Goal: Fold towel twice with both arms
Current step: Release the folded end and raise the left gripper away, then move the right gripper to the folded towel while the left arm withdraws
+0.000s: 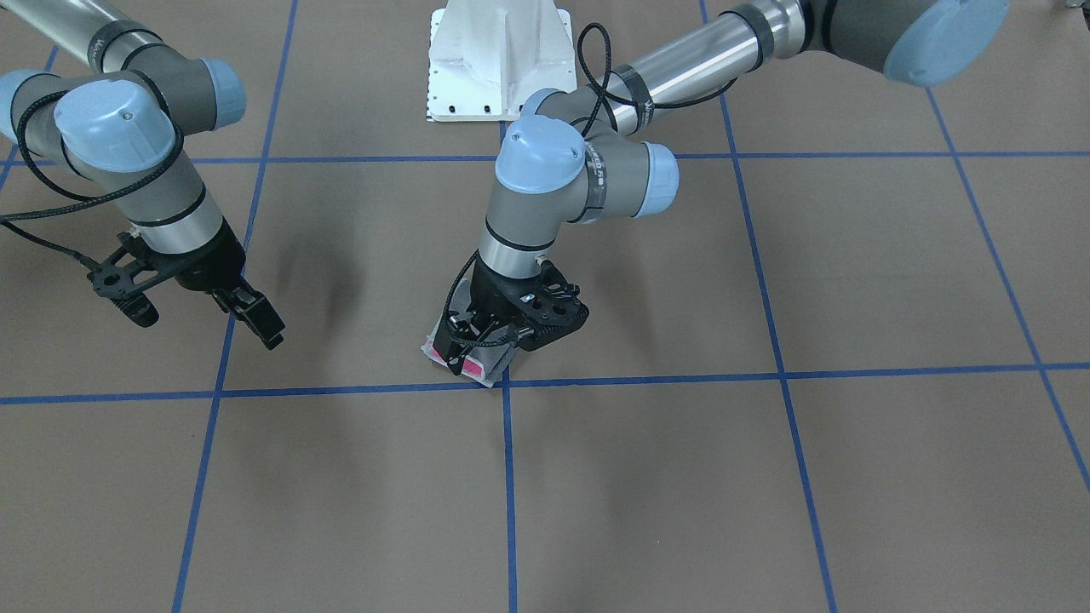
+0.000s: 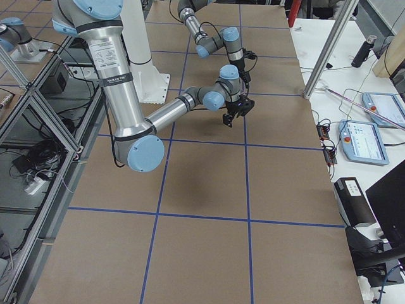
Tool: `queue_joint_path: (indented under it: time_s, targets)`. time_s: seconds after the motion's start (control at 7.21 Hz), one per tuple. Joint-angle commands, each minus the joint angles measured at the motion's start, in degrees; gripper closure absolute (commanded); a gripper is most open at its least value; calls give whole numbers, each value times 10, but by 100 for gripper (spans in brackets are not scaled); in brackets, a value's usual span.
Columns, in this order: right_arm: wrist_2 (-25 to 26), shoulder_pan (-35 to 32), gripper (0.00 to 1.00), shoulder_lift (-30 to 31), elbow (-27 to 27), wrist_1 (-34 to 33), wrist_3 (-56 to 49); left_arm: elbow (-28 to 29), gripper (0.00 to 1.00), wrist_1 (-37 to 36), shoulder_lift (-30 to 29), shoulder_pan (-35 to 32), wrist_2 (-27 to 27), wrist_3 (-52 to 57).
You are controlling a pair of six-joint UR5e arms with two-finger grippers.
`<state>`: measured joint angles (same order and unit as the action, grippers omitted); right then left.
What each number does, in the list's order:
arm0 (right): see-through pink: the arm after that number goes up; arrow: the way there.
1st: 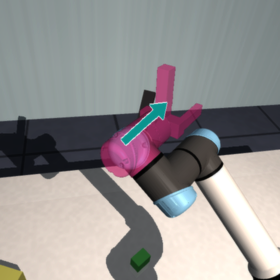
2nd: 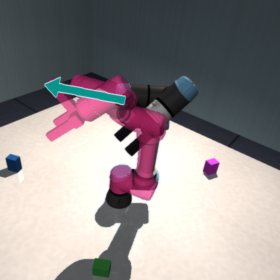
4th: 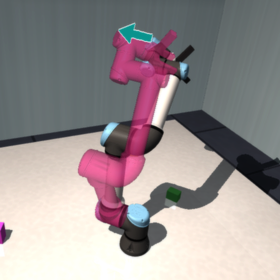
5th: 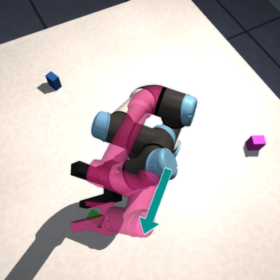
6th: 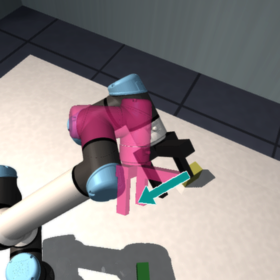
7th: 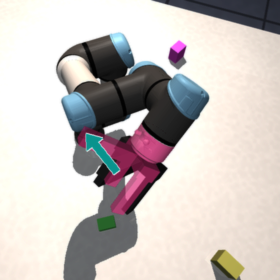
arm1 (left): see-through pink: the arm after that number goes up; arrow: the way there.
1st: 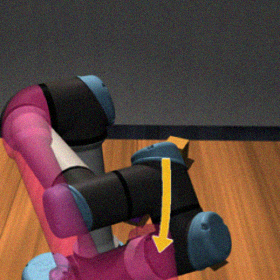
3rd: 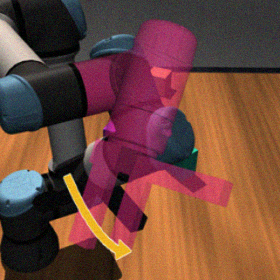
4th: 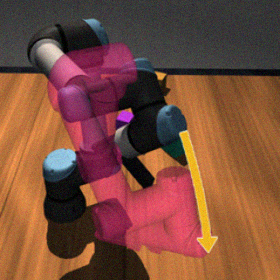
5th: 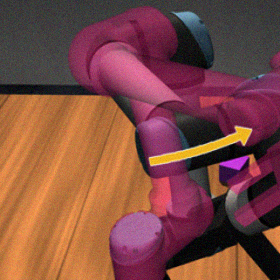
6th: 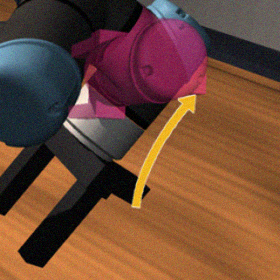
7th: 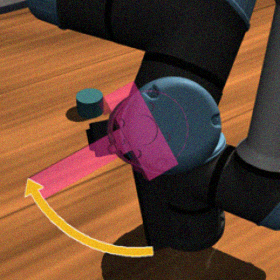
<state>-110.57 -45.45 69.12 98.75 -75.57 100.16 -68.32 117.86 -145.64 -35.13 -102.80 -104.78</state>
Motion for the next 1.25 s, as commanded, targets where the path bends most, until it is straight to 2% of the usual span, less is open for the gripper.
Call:
queue_joint_path:
  time_s: [0.0, 0.28, 0.42, 0.55, 0.83, 1.11]
  targets:
    - [4, 36, 0, -64, -42, 3, 39, -55, 0, -3, 46, -42, -88, 1]
    - [11, 68, 0, -100, -51, 4, 40, -177, 0, 3, 172, -56, -107, 30]
    - [30, 81, 0, -124, -71, 4, 42, -213, 0, 3, 211, -61, -109, 38]
    - [53, 93, 1, -148, -89, 4, 41, -223, 0, 3, 221, -61, -109, 40]
    - [76, 105, 3, -154, -157, 129, 42, -224, 0, 1, 221, -61, -109, 40]
    - [77, 106, 8, -154, -166, 138, 36, -224, 0, 0, 221, -60, -108, 40]
